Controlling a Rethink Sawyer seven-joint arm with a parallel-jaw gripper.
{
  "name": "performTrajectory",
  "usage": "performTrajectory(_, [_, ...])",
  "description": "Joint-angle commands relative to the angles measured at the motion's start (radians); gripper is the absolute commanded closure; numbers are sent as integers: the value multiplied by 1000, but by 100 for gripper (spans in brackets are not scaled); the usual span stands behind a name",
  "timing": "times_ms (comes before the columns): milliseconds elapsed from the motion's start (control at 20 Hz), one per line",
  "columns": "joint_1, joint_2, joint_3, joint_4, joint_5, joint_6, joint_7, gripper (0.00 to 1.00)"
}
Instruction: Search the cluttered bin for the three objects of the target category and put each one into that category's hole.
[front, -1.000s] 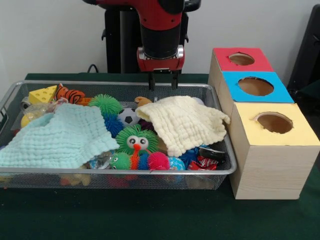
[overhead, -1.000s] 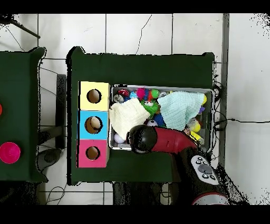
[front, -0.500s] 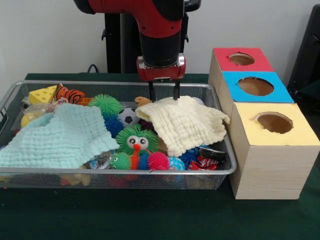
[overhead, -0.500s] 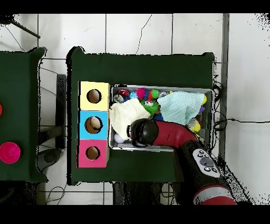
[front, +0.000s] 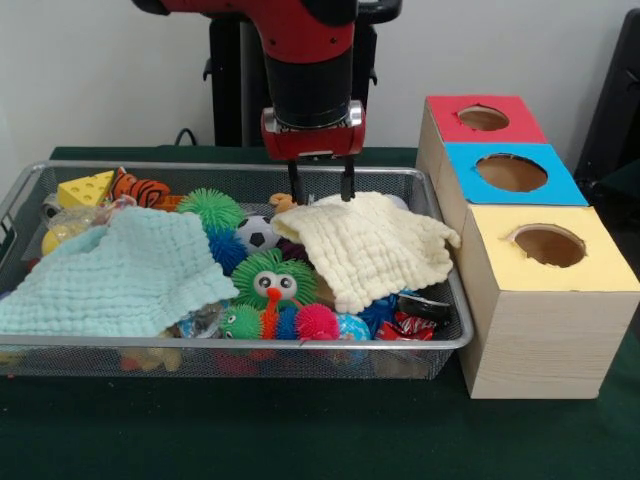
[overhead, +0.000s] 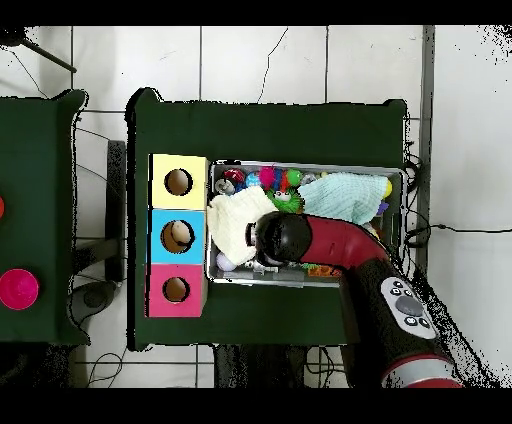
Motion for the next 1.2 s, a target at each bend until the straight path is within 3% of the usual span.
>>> performTrajectory(50, [-59, -48, 105, -96, -40, 179, -152, 0])
performTrajectory(450, [-108, -76, 157, -109, -45, 237, -182, 0])
performTrajectory(650, [-102, -47, 166, -144, -62, 253, -167, 0])
performTrajectory(1050, [-102, 26, 165, -135, -95, 148, -124, 0])
performTrajectory(1200, [-94, 4, 160, -85, -103, 120, -82, 0])
